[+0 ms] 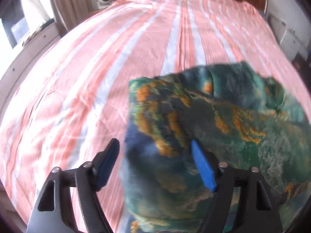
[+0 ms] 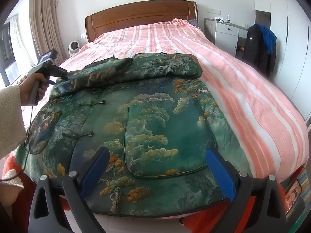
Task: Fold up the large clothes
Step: 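Grasp the other sleeve with the left gripper and fold it across the body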
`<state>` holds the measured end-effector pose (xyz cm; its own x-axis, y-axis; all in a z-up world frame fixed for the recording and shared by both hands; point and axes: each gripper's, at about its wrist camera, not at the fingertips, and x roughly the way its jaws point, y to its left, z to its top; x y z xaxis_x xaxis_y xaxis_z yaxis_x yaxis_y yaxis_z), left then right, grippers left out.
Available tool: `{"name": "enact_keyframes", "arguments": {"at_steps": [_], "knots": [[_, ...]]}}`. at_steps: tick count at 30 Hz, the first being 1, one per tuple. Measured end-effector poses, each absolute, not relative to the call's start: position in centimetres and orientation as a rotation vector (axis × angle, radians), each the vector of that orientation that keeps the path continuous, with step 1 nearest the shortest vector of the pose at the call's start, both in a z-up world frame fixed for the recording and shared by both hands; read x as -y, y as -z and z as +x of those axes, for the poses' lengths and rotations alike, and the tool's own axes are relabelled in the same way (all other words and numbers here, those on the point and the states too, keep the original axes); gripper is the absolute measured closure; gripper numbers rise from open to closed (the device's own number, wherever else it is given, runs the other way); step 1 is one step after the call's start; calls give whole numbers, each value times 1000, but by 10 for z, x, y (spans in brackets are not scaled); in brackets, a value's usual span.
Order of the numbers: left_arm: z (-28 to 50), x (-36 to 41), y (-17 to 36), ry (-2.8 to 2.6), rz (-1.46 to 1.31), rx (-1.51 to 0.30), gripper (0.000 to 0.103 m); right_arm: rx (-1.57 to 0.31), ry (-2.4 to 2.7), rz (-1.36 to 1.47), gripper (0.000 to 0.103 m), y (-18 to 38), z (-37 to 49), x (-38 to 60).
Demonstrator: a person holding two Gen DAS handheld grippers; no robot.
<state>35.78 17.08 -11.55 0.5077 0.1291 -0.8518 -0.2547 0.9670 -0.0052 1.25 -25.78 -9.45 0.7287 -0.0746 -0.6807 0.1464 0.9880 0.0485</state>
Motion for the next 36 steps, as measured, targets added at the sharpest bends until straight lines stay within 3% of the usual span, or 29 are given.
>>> {"name": "enact_keyframes", "arguments": {"at_steps": [4,6,9,14,17,28,36], "knots": [[333,-156,89,-136,-128,-915,21,-744,130,125,5,96,17,263],[319,-133,75,-31,-98,-881,14,-738,126,128,5,95,20,263],[308,-71,71,145,4,-888,13,-739,114,121,5,95,21,258],[301,37,99,238,248,-905,6,-741,112,109,5,97,17,254],[310,63,117,176,257,-950,6,-735,122,106,5,95,13,257],[232,-36,49,45,137,-768,5,-708,115,139,5,96,2,267],[103,-171,-17,-298,529,-756,5,-692,71,103,5,90,3,259]]}}
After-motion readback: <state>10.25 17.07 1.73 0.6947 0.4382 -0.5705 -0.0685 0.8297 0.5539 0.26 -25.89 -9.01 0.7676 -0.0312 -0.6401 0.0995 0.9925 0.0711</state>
